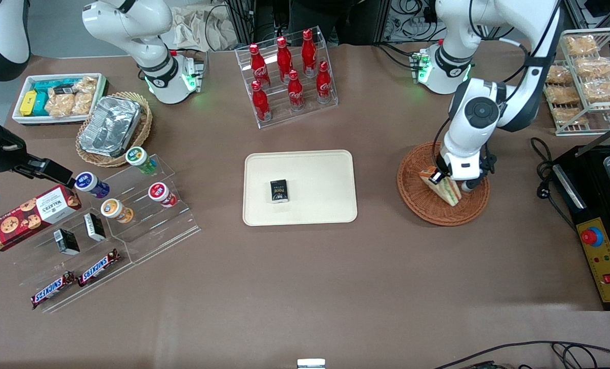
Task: Place sandwich from basket to tray
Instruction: 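Lift the sandwich and carry it over the white tray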
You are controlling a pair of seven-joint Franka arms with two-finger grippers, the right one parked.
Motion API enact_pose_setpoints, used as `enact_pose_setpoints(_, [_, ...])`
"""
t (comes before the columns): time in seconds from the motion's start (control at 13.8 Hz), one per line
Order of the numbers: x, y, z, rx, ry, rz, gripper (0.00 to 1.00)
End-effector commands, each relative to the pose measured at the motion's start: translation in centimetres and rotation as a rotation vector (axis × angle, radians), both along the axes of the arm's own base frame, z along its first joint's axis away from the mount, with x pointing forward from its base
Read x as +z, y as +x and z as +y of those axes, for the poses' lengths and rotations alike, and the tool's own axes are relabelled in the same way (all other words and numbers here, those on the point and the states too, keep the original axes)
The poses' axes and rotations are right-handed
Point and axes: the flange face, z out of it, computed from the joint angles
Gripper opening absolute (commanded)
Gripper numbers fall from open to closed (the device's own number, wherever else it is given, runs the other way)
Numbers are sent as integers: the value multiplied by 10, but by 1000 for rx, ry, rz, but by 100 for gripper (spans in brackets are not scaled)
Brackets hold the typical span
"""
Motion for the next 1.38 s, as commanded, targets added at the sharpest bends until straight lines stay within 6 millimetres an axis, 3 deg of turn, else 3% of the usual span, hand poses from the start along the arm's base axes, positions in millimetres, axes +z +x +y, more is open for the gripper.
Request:
enact_pose_setpoints(0.0, [79,-2,-5,-64,60,-2,0])
enact_pose_setpoints(0.22, [146,-1,-30,-179,56,-3,0])
enact_pose_setpoints(0.36, [185,-3,-56,-249,3,-1,0])
enact_pose_setpoints(0.51, [208,-6,-82,-324,-11,-21,0])
enact_pose_setpoints(0.73, [223,-19,-145,-426,-68,-76,0])
enact_pose_setpoints(0.87, [217,-35,-185,-507,-92,-111,0])
enact_pose_setpoints(1.02, [192,-42,-222,-580,-128,-126,0])
enact_pose_setpoints(1.16, [146,-52,-271,-662,-188,-129,0])
enact_pose_setpoints(1.31, [99,-55,-285,-720,-180,-97,0])
